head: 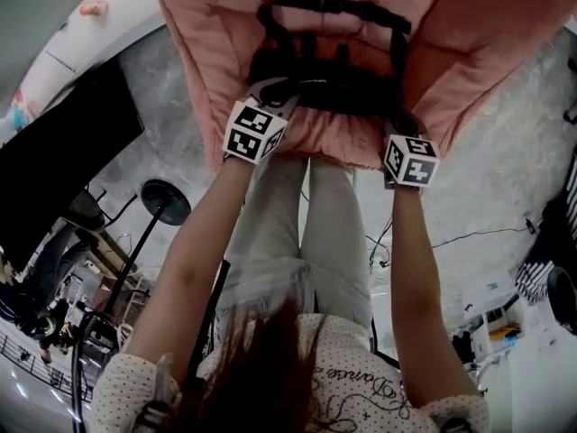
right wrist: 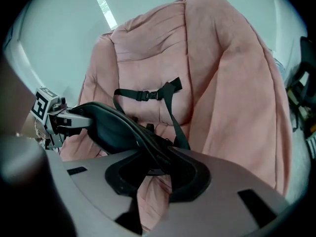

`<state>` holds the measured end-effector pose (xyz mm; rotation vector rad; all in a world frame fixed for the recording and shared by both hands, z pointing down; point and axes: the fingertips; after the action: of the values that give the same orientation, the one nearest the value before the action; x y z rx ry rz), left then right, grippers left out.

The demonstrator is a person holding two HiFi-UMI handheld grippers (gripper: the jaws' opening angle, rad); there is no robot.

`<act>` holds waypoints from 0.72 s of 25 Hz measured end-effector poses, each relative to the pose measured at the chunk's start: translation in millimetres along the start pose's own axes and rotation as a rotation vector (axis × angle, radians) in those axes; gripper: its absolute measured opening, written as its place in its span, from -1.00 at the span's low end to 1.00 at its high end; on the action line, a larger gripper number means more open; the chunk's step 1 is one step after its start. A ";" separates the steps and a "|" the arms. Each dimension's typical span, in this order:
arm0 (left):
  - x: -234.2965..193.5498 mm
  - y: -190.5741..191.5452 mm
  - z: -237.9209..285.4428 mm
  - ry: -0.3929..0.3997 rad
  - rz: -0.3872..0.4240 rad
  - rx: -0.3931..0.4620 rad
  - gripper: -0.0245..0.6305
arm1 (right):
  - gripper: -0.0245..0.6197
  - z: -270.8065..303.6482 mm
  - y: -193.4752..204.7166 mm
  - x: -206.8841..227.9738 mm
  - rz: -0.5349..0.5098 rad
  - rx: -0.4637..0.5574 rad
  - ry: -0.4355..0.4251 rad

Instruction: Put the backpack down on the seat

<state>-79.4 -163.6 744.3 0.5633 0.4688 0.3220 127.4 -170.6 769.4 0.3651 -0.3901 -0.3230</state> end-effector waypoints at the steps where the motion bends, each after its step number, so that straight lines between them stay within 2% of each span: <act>1: -1.4 -1.3 0.5 -0.007 0.005 0.000 -0.69 | -0.57 0.9 -1.7 0.2 0.007 0.004 0.002; 4: -7.7 -6.1 1.7 -0.039 -0.002 -0.007 -0.65 | -0.55 3.1 -8.8 1.2 0.019 0.017 0.008; 9: -18.3 -6.8 -4.0 -0.128 -0.067 -0.009 -0.38 | -0.47 3.6 -14.0 1.1 0.070 0.011 -0.020; 10: -19.0 -5.3 -7.0 -0.138 -0.069 -0.009 -0.34 | -0.42 3.1 -13.7 -1.3 0.082 0.006 -0.031; 12: -17.8 -3.0 -12.5 -0.146 -0.063 -0.009 -0.30 | -0.19 1.2 -12.4 -4.9 0.094 -0.004 -0.050; 18: -2.5 -10.5 -20.4 -0.140 -0.032 0.023 -0.20 | 0.02 -10.1 -9.0 -0.8 0.070 -0.008 -0.066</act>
<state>-90.1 -164.2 723.8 0.5963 0.3462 0.2452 128.9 -175.5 756.8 0.3328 -0.4652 -0.2685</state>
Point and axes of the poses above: the fingertips, and each gripper's own axes: z forward along the fingers, x to its right, y out of its underside, and after that the axes turned 2 degrees about z, right-handed
